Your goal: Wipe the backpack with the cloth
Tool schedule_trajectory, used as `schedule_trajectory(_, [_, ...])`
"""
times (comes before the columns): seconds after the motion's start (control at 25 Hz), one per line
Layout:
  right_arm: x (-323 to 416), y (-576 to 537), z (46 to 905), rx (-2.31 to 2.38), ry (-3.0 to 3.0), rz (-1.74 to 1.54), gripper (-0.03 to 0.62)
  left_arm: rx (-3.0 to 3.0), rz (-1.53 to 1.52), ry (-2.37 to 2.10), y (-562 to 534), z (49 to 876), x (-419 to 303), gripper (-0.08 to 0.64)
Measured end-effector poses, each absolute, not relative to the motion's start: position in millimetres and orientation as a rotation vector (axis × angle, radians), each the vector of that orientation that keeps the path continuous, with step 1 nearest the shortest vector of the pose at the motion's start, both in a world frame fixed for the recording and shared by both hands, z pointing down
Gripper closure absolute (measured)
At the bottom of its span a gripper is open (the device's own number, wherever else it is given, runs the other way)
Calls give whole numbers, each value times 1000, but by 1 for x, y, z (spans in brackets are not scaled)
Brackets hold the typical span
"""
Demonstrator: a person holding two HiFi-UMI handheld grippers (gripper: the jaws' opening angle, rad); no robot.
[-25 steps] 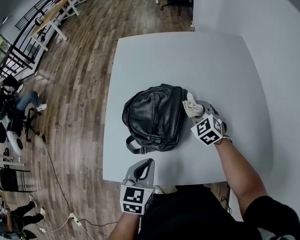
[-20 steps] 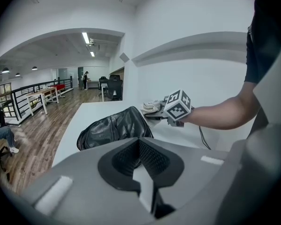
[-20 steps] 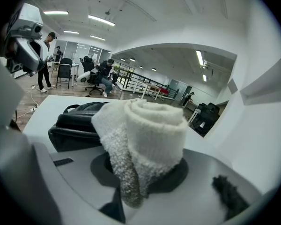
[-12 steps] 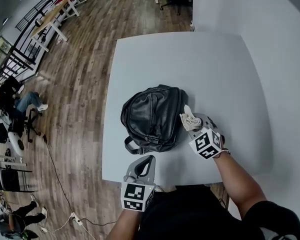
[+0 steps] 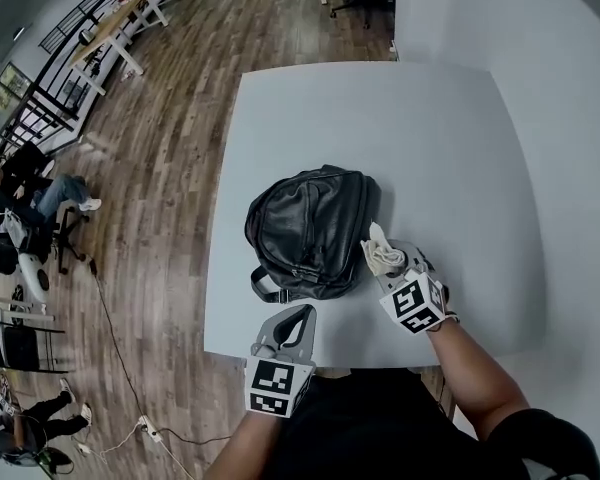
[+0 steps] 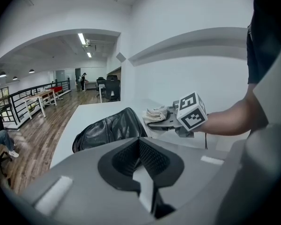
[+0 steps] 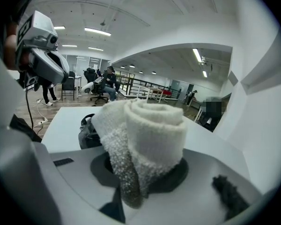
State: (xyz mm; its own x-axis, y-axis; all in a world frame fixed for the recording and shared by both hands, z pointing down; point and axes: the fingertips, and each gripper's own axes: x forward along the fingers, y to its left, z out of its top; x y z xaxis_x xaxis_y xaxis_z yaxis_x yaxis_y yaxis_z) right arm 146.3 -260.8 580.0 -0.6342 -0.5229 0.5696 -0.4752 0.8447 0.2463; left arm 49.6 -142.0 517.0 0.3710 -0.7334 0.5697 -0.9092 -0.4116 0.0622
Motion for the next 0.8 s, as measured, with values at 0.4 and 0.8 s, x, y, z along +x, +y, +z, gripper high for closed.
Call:
schedule_trajectory(0.4, [142,-245,582,831,-2310,-55,503,2359,647,-1335,-145,518,28,554])
schedule_trajectory(0.8, [138,-226,574,1009,-2202,1,503,2460,660,-1199,-139,513,-11,554])
